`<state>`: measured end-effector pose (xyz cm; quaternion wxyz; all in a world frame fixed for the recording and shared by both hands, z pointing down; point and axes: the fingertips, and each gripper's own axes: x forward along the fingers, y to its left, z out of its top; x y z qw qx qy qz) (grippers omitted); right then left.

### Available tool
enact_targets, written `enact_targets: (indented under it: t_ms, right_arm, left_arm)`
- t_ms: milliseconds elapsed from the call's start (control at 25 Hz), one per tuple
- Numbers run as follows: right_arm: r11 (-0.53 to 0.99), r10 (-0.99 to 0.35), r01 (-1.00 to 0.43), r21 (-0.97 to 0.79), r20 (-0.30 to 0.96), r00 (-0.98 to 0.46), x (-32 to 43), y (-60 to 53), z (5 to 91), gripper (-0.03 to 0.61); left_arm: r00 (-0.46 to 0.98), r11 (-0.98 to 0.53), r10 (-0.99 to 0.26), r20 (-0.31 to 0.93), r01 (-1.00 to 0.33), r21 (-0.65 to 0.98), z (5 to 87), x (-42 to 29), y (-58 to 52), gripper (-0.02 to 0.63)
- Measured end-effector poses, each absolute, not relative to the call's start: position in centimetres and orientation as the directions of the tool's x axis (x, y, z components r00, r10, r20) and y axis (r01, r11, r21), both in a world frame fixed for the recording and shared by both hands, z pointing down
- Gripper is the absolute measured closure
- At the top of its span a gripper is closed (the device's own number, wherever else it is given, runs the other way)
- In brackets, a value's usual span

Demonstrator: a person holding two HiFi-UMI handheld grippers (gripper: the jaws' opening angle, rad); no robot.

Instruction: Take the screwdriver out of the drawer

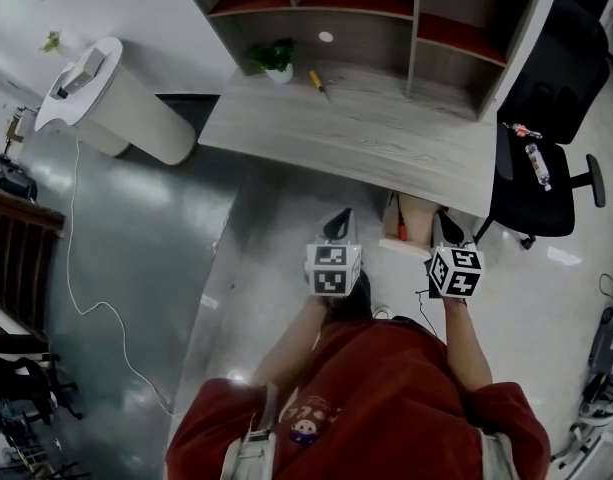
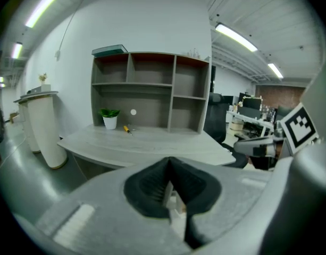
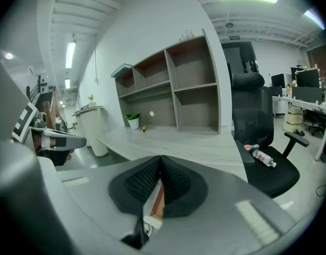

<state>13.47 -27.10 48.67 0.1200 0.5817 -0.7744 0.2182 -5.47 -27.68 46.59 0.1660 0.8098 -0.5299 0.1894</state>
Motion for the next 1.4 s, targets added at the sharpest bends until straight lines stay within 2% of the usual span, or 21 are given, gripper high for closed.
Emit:
enact_targets:
  t_ms: [200, 240, 320, 440, 520, 960, 1400]
  right_arm:
    - [0.246, -0.849, -0.953, -0.175, 0.435, -0.299, 12.5, -27.3, 49.0, 0.567]
    - [0.255, -0.845, -0.950, -0.177, 0.437, -0.308, 12.2, -27.3, 49.2, 0.541]
    - [0.264, -0.838, -0.948, -0.180, 0.445, -0.317, 11.8, -27.1, 49.7, 0.446]
    - [0.242, -0.835, -0.953, -0.184, 0.460, -0.301, 12.0, -27.0, 50.4, 0.361]
    - [0.226, -0.831, -0.954, -0.195, 0.473, -0.293, 12.2, -26.9, 51.0, 0.337]
    - [0.228, -0.778, -0.953, -0.198, 0.552, -0.300, 10.8, -27.9, 54.6, 0.337]
    - [0.230, -0.651, -0.949, -0.218, 0.690, -0.316, 8.5, -31.6, 64.6, 0.337]
  left_arm:
    - [0.370, -0.381, -0.795, 0.481, -0.921, 0.079, 47.0, -5.8, -27.7, 0.614]
    - [0.371, -0.382, -0.793, 0.484, -0.921, 0.080, 47.1, -5.8, -27.6, 0.614]
    - [0.367, -0.380, -0.788, 0.494, -0.922, 0.079, 47.5, -6.0, -27.4, 0.614]
    - [0.365, -0.378, -0.787, 0.497, -0.923, 0.079, 47.6, -6.0, -27.2, 0.614]
    - [0.372, -0.383, -0.786, 0.493, -0.920, 0.083, 47.8, -5.8, -27.1, 0.614]
    - [0.372, -0.376, -0.765, 0.526, -0.921, 0.105, 50.3, -6.6, -28.1, 0.614]
    - [0.379, -0.391, -0.713, 0.590, -0.913, 0.115, 57.7, -8.1, -32.8, 0.614]
